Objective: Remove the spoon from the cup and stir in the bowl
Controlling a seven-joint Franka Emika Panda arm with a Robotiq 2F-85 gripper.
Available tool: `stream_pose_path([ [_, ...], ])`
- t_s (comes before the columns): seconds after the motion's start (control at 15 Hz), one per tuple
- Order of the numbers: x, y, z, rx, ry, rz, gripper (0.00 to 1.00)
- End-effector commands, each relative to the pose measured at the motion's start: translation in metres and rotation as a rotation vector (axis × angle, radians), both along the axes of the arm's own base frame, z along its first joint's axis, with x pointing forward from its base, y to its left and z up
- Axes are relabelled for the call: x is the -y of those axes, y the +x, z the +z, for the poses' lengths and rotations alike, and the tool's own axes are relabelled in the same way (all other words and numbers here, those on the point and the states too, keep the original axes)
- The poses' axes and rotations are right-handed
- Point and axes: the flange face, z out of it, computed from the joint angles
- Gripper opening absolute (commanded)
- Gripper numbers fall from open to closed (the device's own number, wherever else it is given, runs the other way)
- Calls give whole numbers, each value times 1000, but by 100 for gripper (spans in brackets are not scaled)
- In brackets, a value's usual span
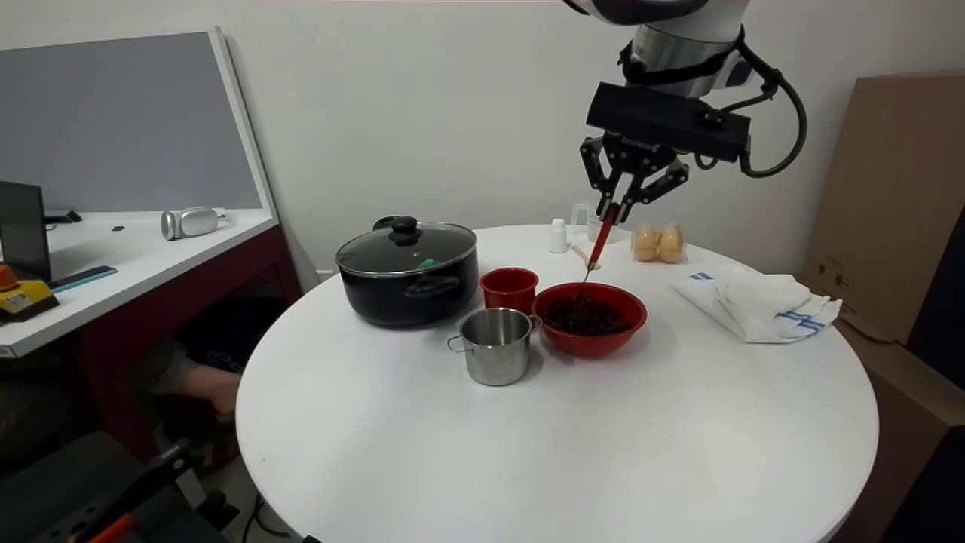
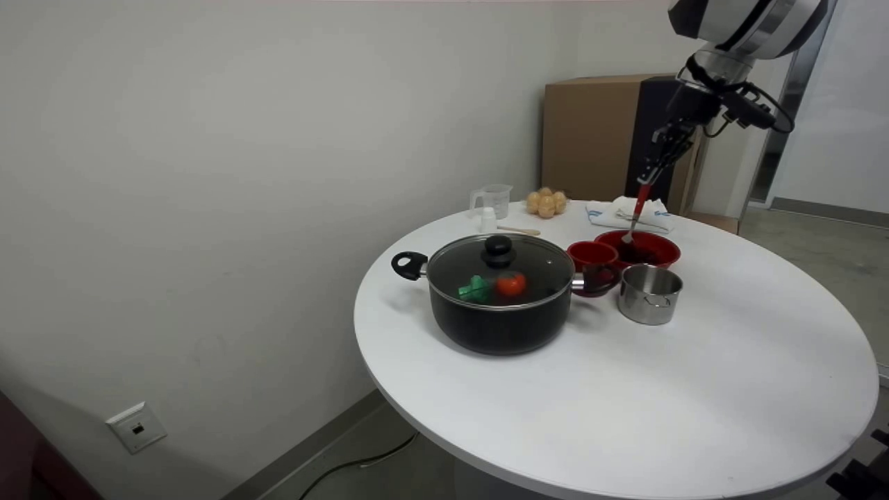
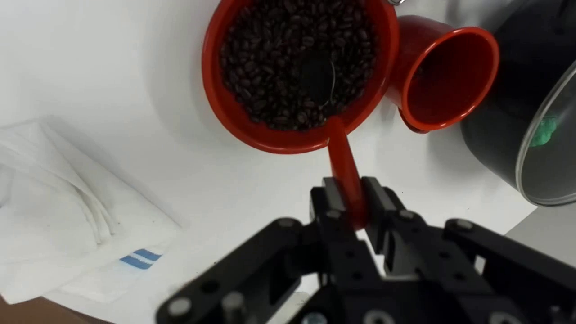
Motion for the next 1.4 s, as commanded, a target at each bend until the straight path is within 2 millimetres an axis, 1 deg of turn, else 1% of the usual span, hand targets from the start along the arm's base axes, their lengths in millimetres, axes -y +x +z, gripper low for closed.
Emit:
stream_pose_path([
  [0.0, 19, 0, 4, 7, -31, -12, 4],
  [0.33, 51, -13, 6, 9, -41, -78, 4],
  [0.53, 65, -13, 9, 15, -51, -107, 4],
  [0.67, 67, -10, 9, 19, -53, -111, 4],
  [1.0, 62, 4, 8, 32, -58, -100, 4],
  [1.33, 67, 11, 1, 30, -66, -116, 4],
])
